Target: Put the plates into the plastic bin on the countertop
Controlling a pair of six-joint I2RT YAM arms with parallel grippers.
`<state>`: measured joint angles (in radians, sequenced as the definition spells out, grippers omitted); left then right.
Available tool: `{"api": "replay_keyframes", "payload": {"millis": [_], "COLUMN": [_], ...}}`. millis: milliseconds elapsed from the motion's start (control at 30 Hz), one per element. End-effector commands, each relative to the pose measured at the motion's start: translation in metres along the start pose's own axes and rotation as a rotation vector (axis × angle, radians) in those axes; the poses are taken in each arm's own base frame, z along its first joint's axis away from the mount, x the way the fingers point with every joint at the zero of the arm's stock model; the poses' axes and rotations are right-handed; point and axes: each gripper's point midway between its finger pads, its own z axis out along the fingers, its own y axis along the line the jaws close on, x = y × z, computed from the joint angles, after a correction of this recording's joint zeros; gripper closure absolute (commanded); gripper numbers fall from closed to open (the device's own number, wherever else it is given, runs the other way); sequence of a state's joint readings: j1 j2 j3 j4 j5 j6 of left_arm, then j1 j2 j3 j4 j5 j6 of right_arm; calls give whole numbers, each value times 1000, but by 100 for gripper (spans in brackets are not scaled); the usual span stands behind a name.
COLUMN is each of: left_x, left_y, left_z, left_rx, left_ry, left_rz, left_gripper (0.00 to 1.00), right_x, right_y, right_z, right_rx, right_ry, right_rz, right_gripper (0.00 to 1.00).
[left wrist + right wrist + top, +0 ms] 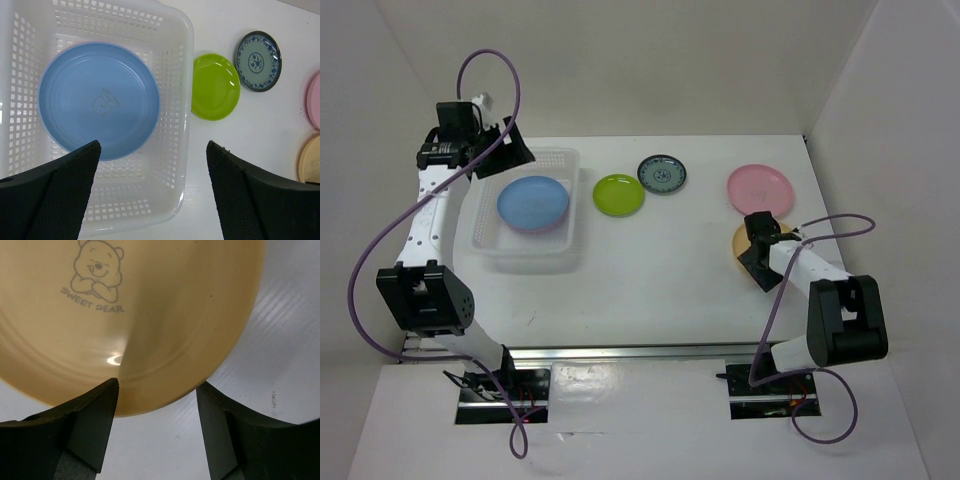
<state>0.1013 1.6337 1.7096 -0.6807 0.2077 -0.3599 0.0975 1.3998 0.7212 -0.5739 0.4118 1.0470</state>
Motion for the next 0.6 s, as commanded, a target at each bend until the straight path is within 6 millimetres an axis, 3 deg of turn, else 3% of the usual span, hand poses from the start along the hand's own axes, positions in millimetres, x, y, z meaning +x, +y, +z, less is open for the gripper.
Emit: {"api": "replay_keyframes", "payload": {"millis": [0,167,267,333,433,467,567], "left_x": [-8,-9,-11,-9,-1,6,23], "left_y": [-12,-17,-25,-31,-53,-67,-95], "left_z": [-9,-13,-22,-22,-27,-27,-27], "left_rx": [59,79,115,135,188,228,326], "left_ry": [-24,-28,-41,-34,-13,2,56], "left_rz": [47,50,57,72,120,149,183], "left_gripper": [8,8,7,7,5,5,5], "right_x": [-13,2,11,17,33,40,37], "right_y": [19,19,19,15,27,29,63], "right_z": [3,7,6,4,-9,-12,-39], "right_rx": [-38,-52,-65,-70,-132,-154,-280], "right_ry": [-35,23,65,89,109,132,95], "right_rz": [35,16,0,-16,-105,-152,-263], "right_gripper": [30,42,60,78,100,100,100]}}
